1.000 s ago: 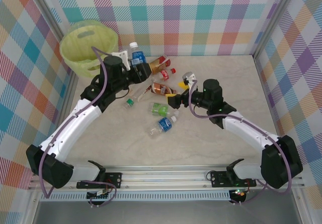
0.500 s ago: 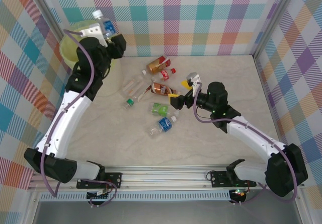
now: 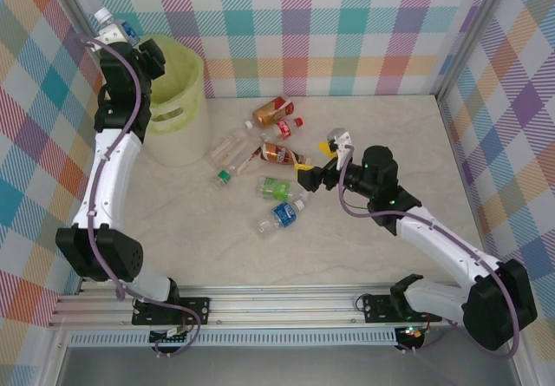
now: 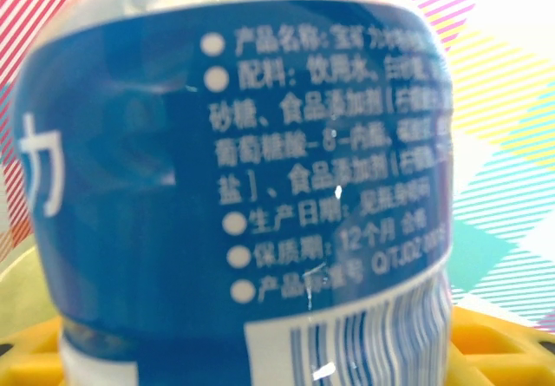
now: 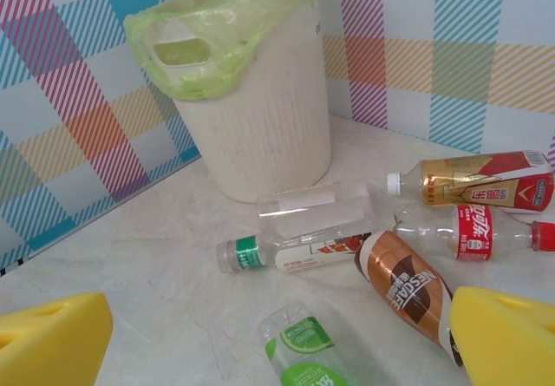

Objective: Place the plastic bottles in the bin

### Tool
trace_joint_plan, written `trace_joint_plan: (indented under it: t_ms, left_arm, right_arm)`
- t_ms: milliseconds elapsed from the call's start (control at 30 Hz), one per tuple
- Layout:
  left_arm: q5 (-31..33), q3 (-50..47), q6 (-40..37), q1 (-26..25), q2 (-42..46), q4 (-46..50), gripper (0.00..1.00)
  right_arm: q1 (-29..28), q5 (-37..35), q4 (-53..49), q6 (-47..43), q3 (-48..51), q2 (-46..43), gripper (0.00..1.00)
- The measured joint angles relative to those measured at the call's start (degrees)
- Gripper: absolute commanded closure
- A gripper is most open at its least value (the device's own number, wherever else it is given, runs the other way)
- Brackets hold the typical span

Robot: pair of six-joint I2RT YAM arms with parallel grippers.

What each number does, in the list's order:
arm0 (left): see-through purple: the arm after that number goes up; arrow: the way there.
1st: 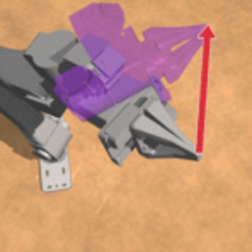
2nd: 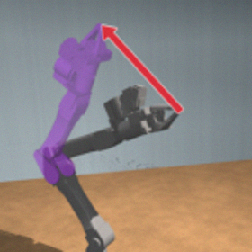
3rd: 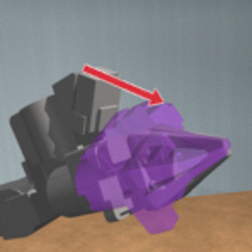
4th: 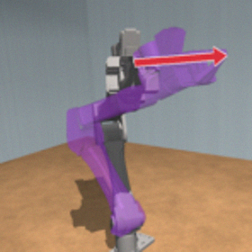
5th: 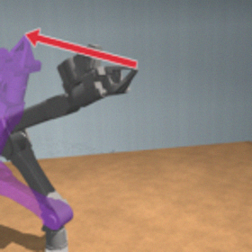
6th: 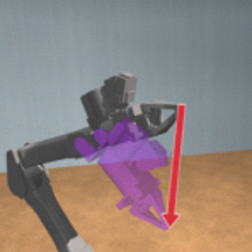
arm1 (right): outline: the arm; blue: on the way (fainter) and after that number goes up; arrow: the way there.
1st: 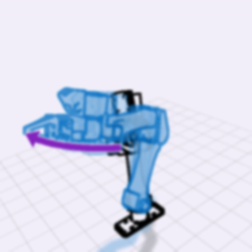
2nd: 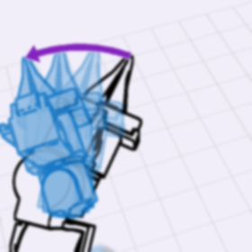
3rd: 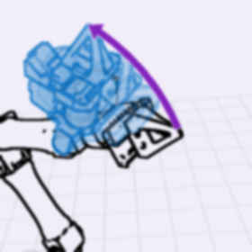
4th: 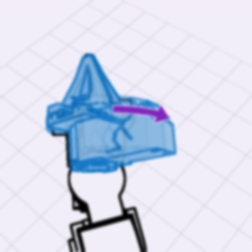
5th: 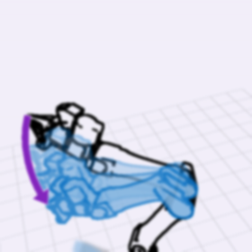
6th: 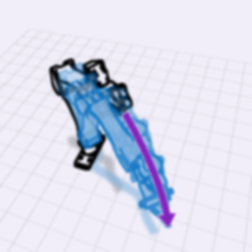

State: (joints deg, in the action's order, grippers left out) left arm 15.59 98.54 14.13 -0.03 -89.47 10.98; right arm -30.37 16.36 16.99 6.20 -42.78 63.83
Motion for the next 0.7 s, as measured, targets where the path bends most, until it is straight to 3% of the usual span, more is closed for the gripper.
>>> trace_joint_plan:
  t_ms: [233,300,367,500,700]
  left_arm:
    - [-0.02,1.66,1.29,3.32,-4.74,3.19,0.51]
    - [0.0,3.04,1.27,4.09,-6.03,4.57,0.42]
    - [0.09,4.79,1.36,5.03,-7.43,6.54,0.25]
    - [0.39,9.18,1.53,6.4,-9.75,11.13,0.01]
    - [-0.57,11.65,1.44,6.6,-10.05,14.32,0.0]
  right_arm:
    - [0.0,-2.01,-0.57,0.59,1.11,-2.69,0.0]
    - [0.0,-2.34,-0.9,0.63,1.42,-3.06,0.0]
    - [0.0,-2.47,-1.46,0.68,1.6,-3.32,0.0]
    - [0.0,-3.85,-1.64,1.05,1.86,-3.58,0.0]
    - [0.0,-7.61,-1.79,2.34,2.62,-3.89,0.0]
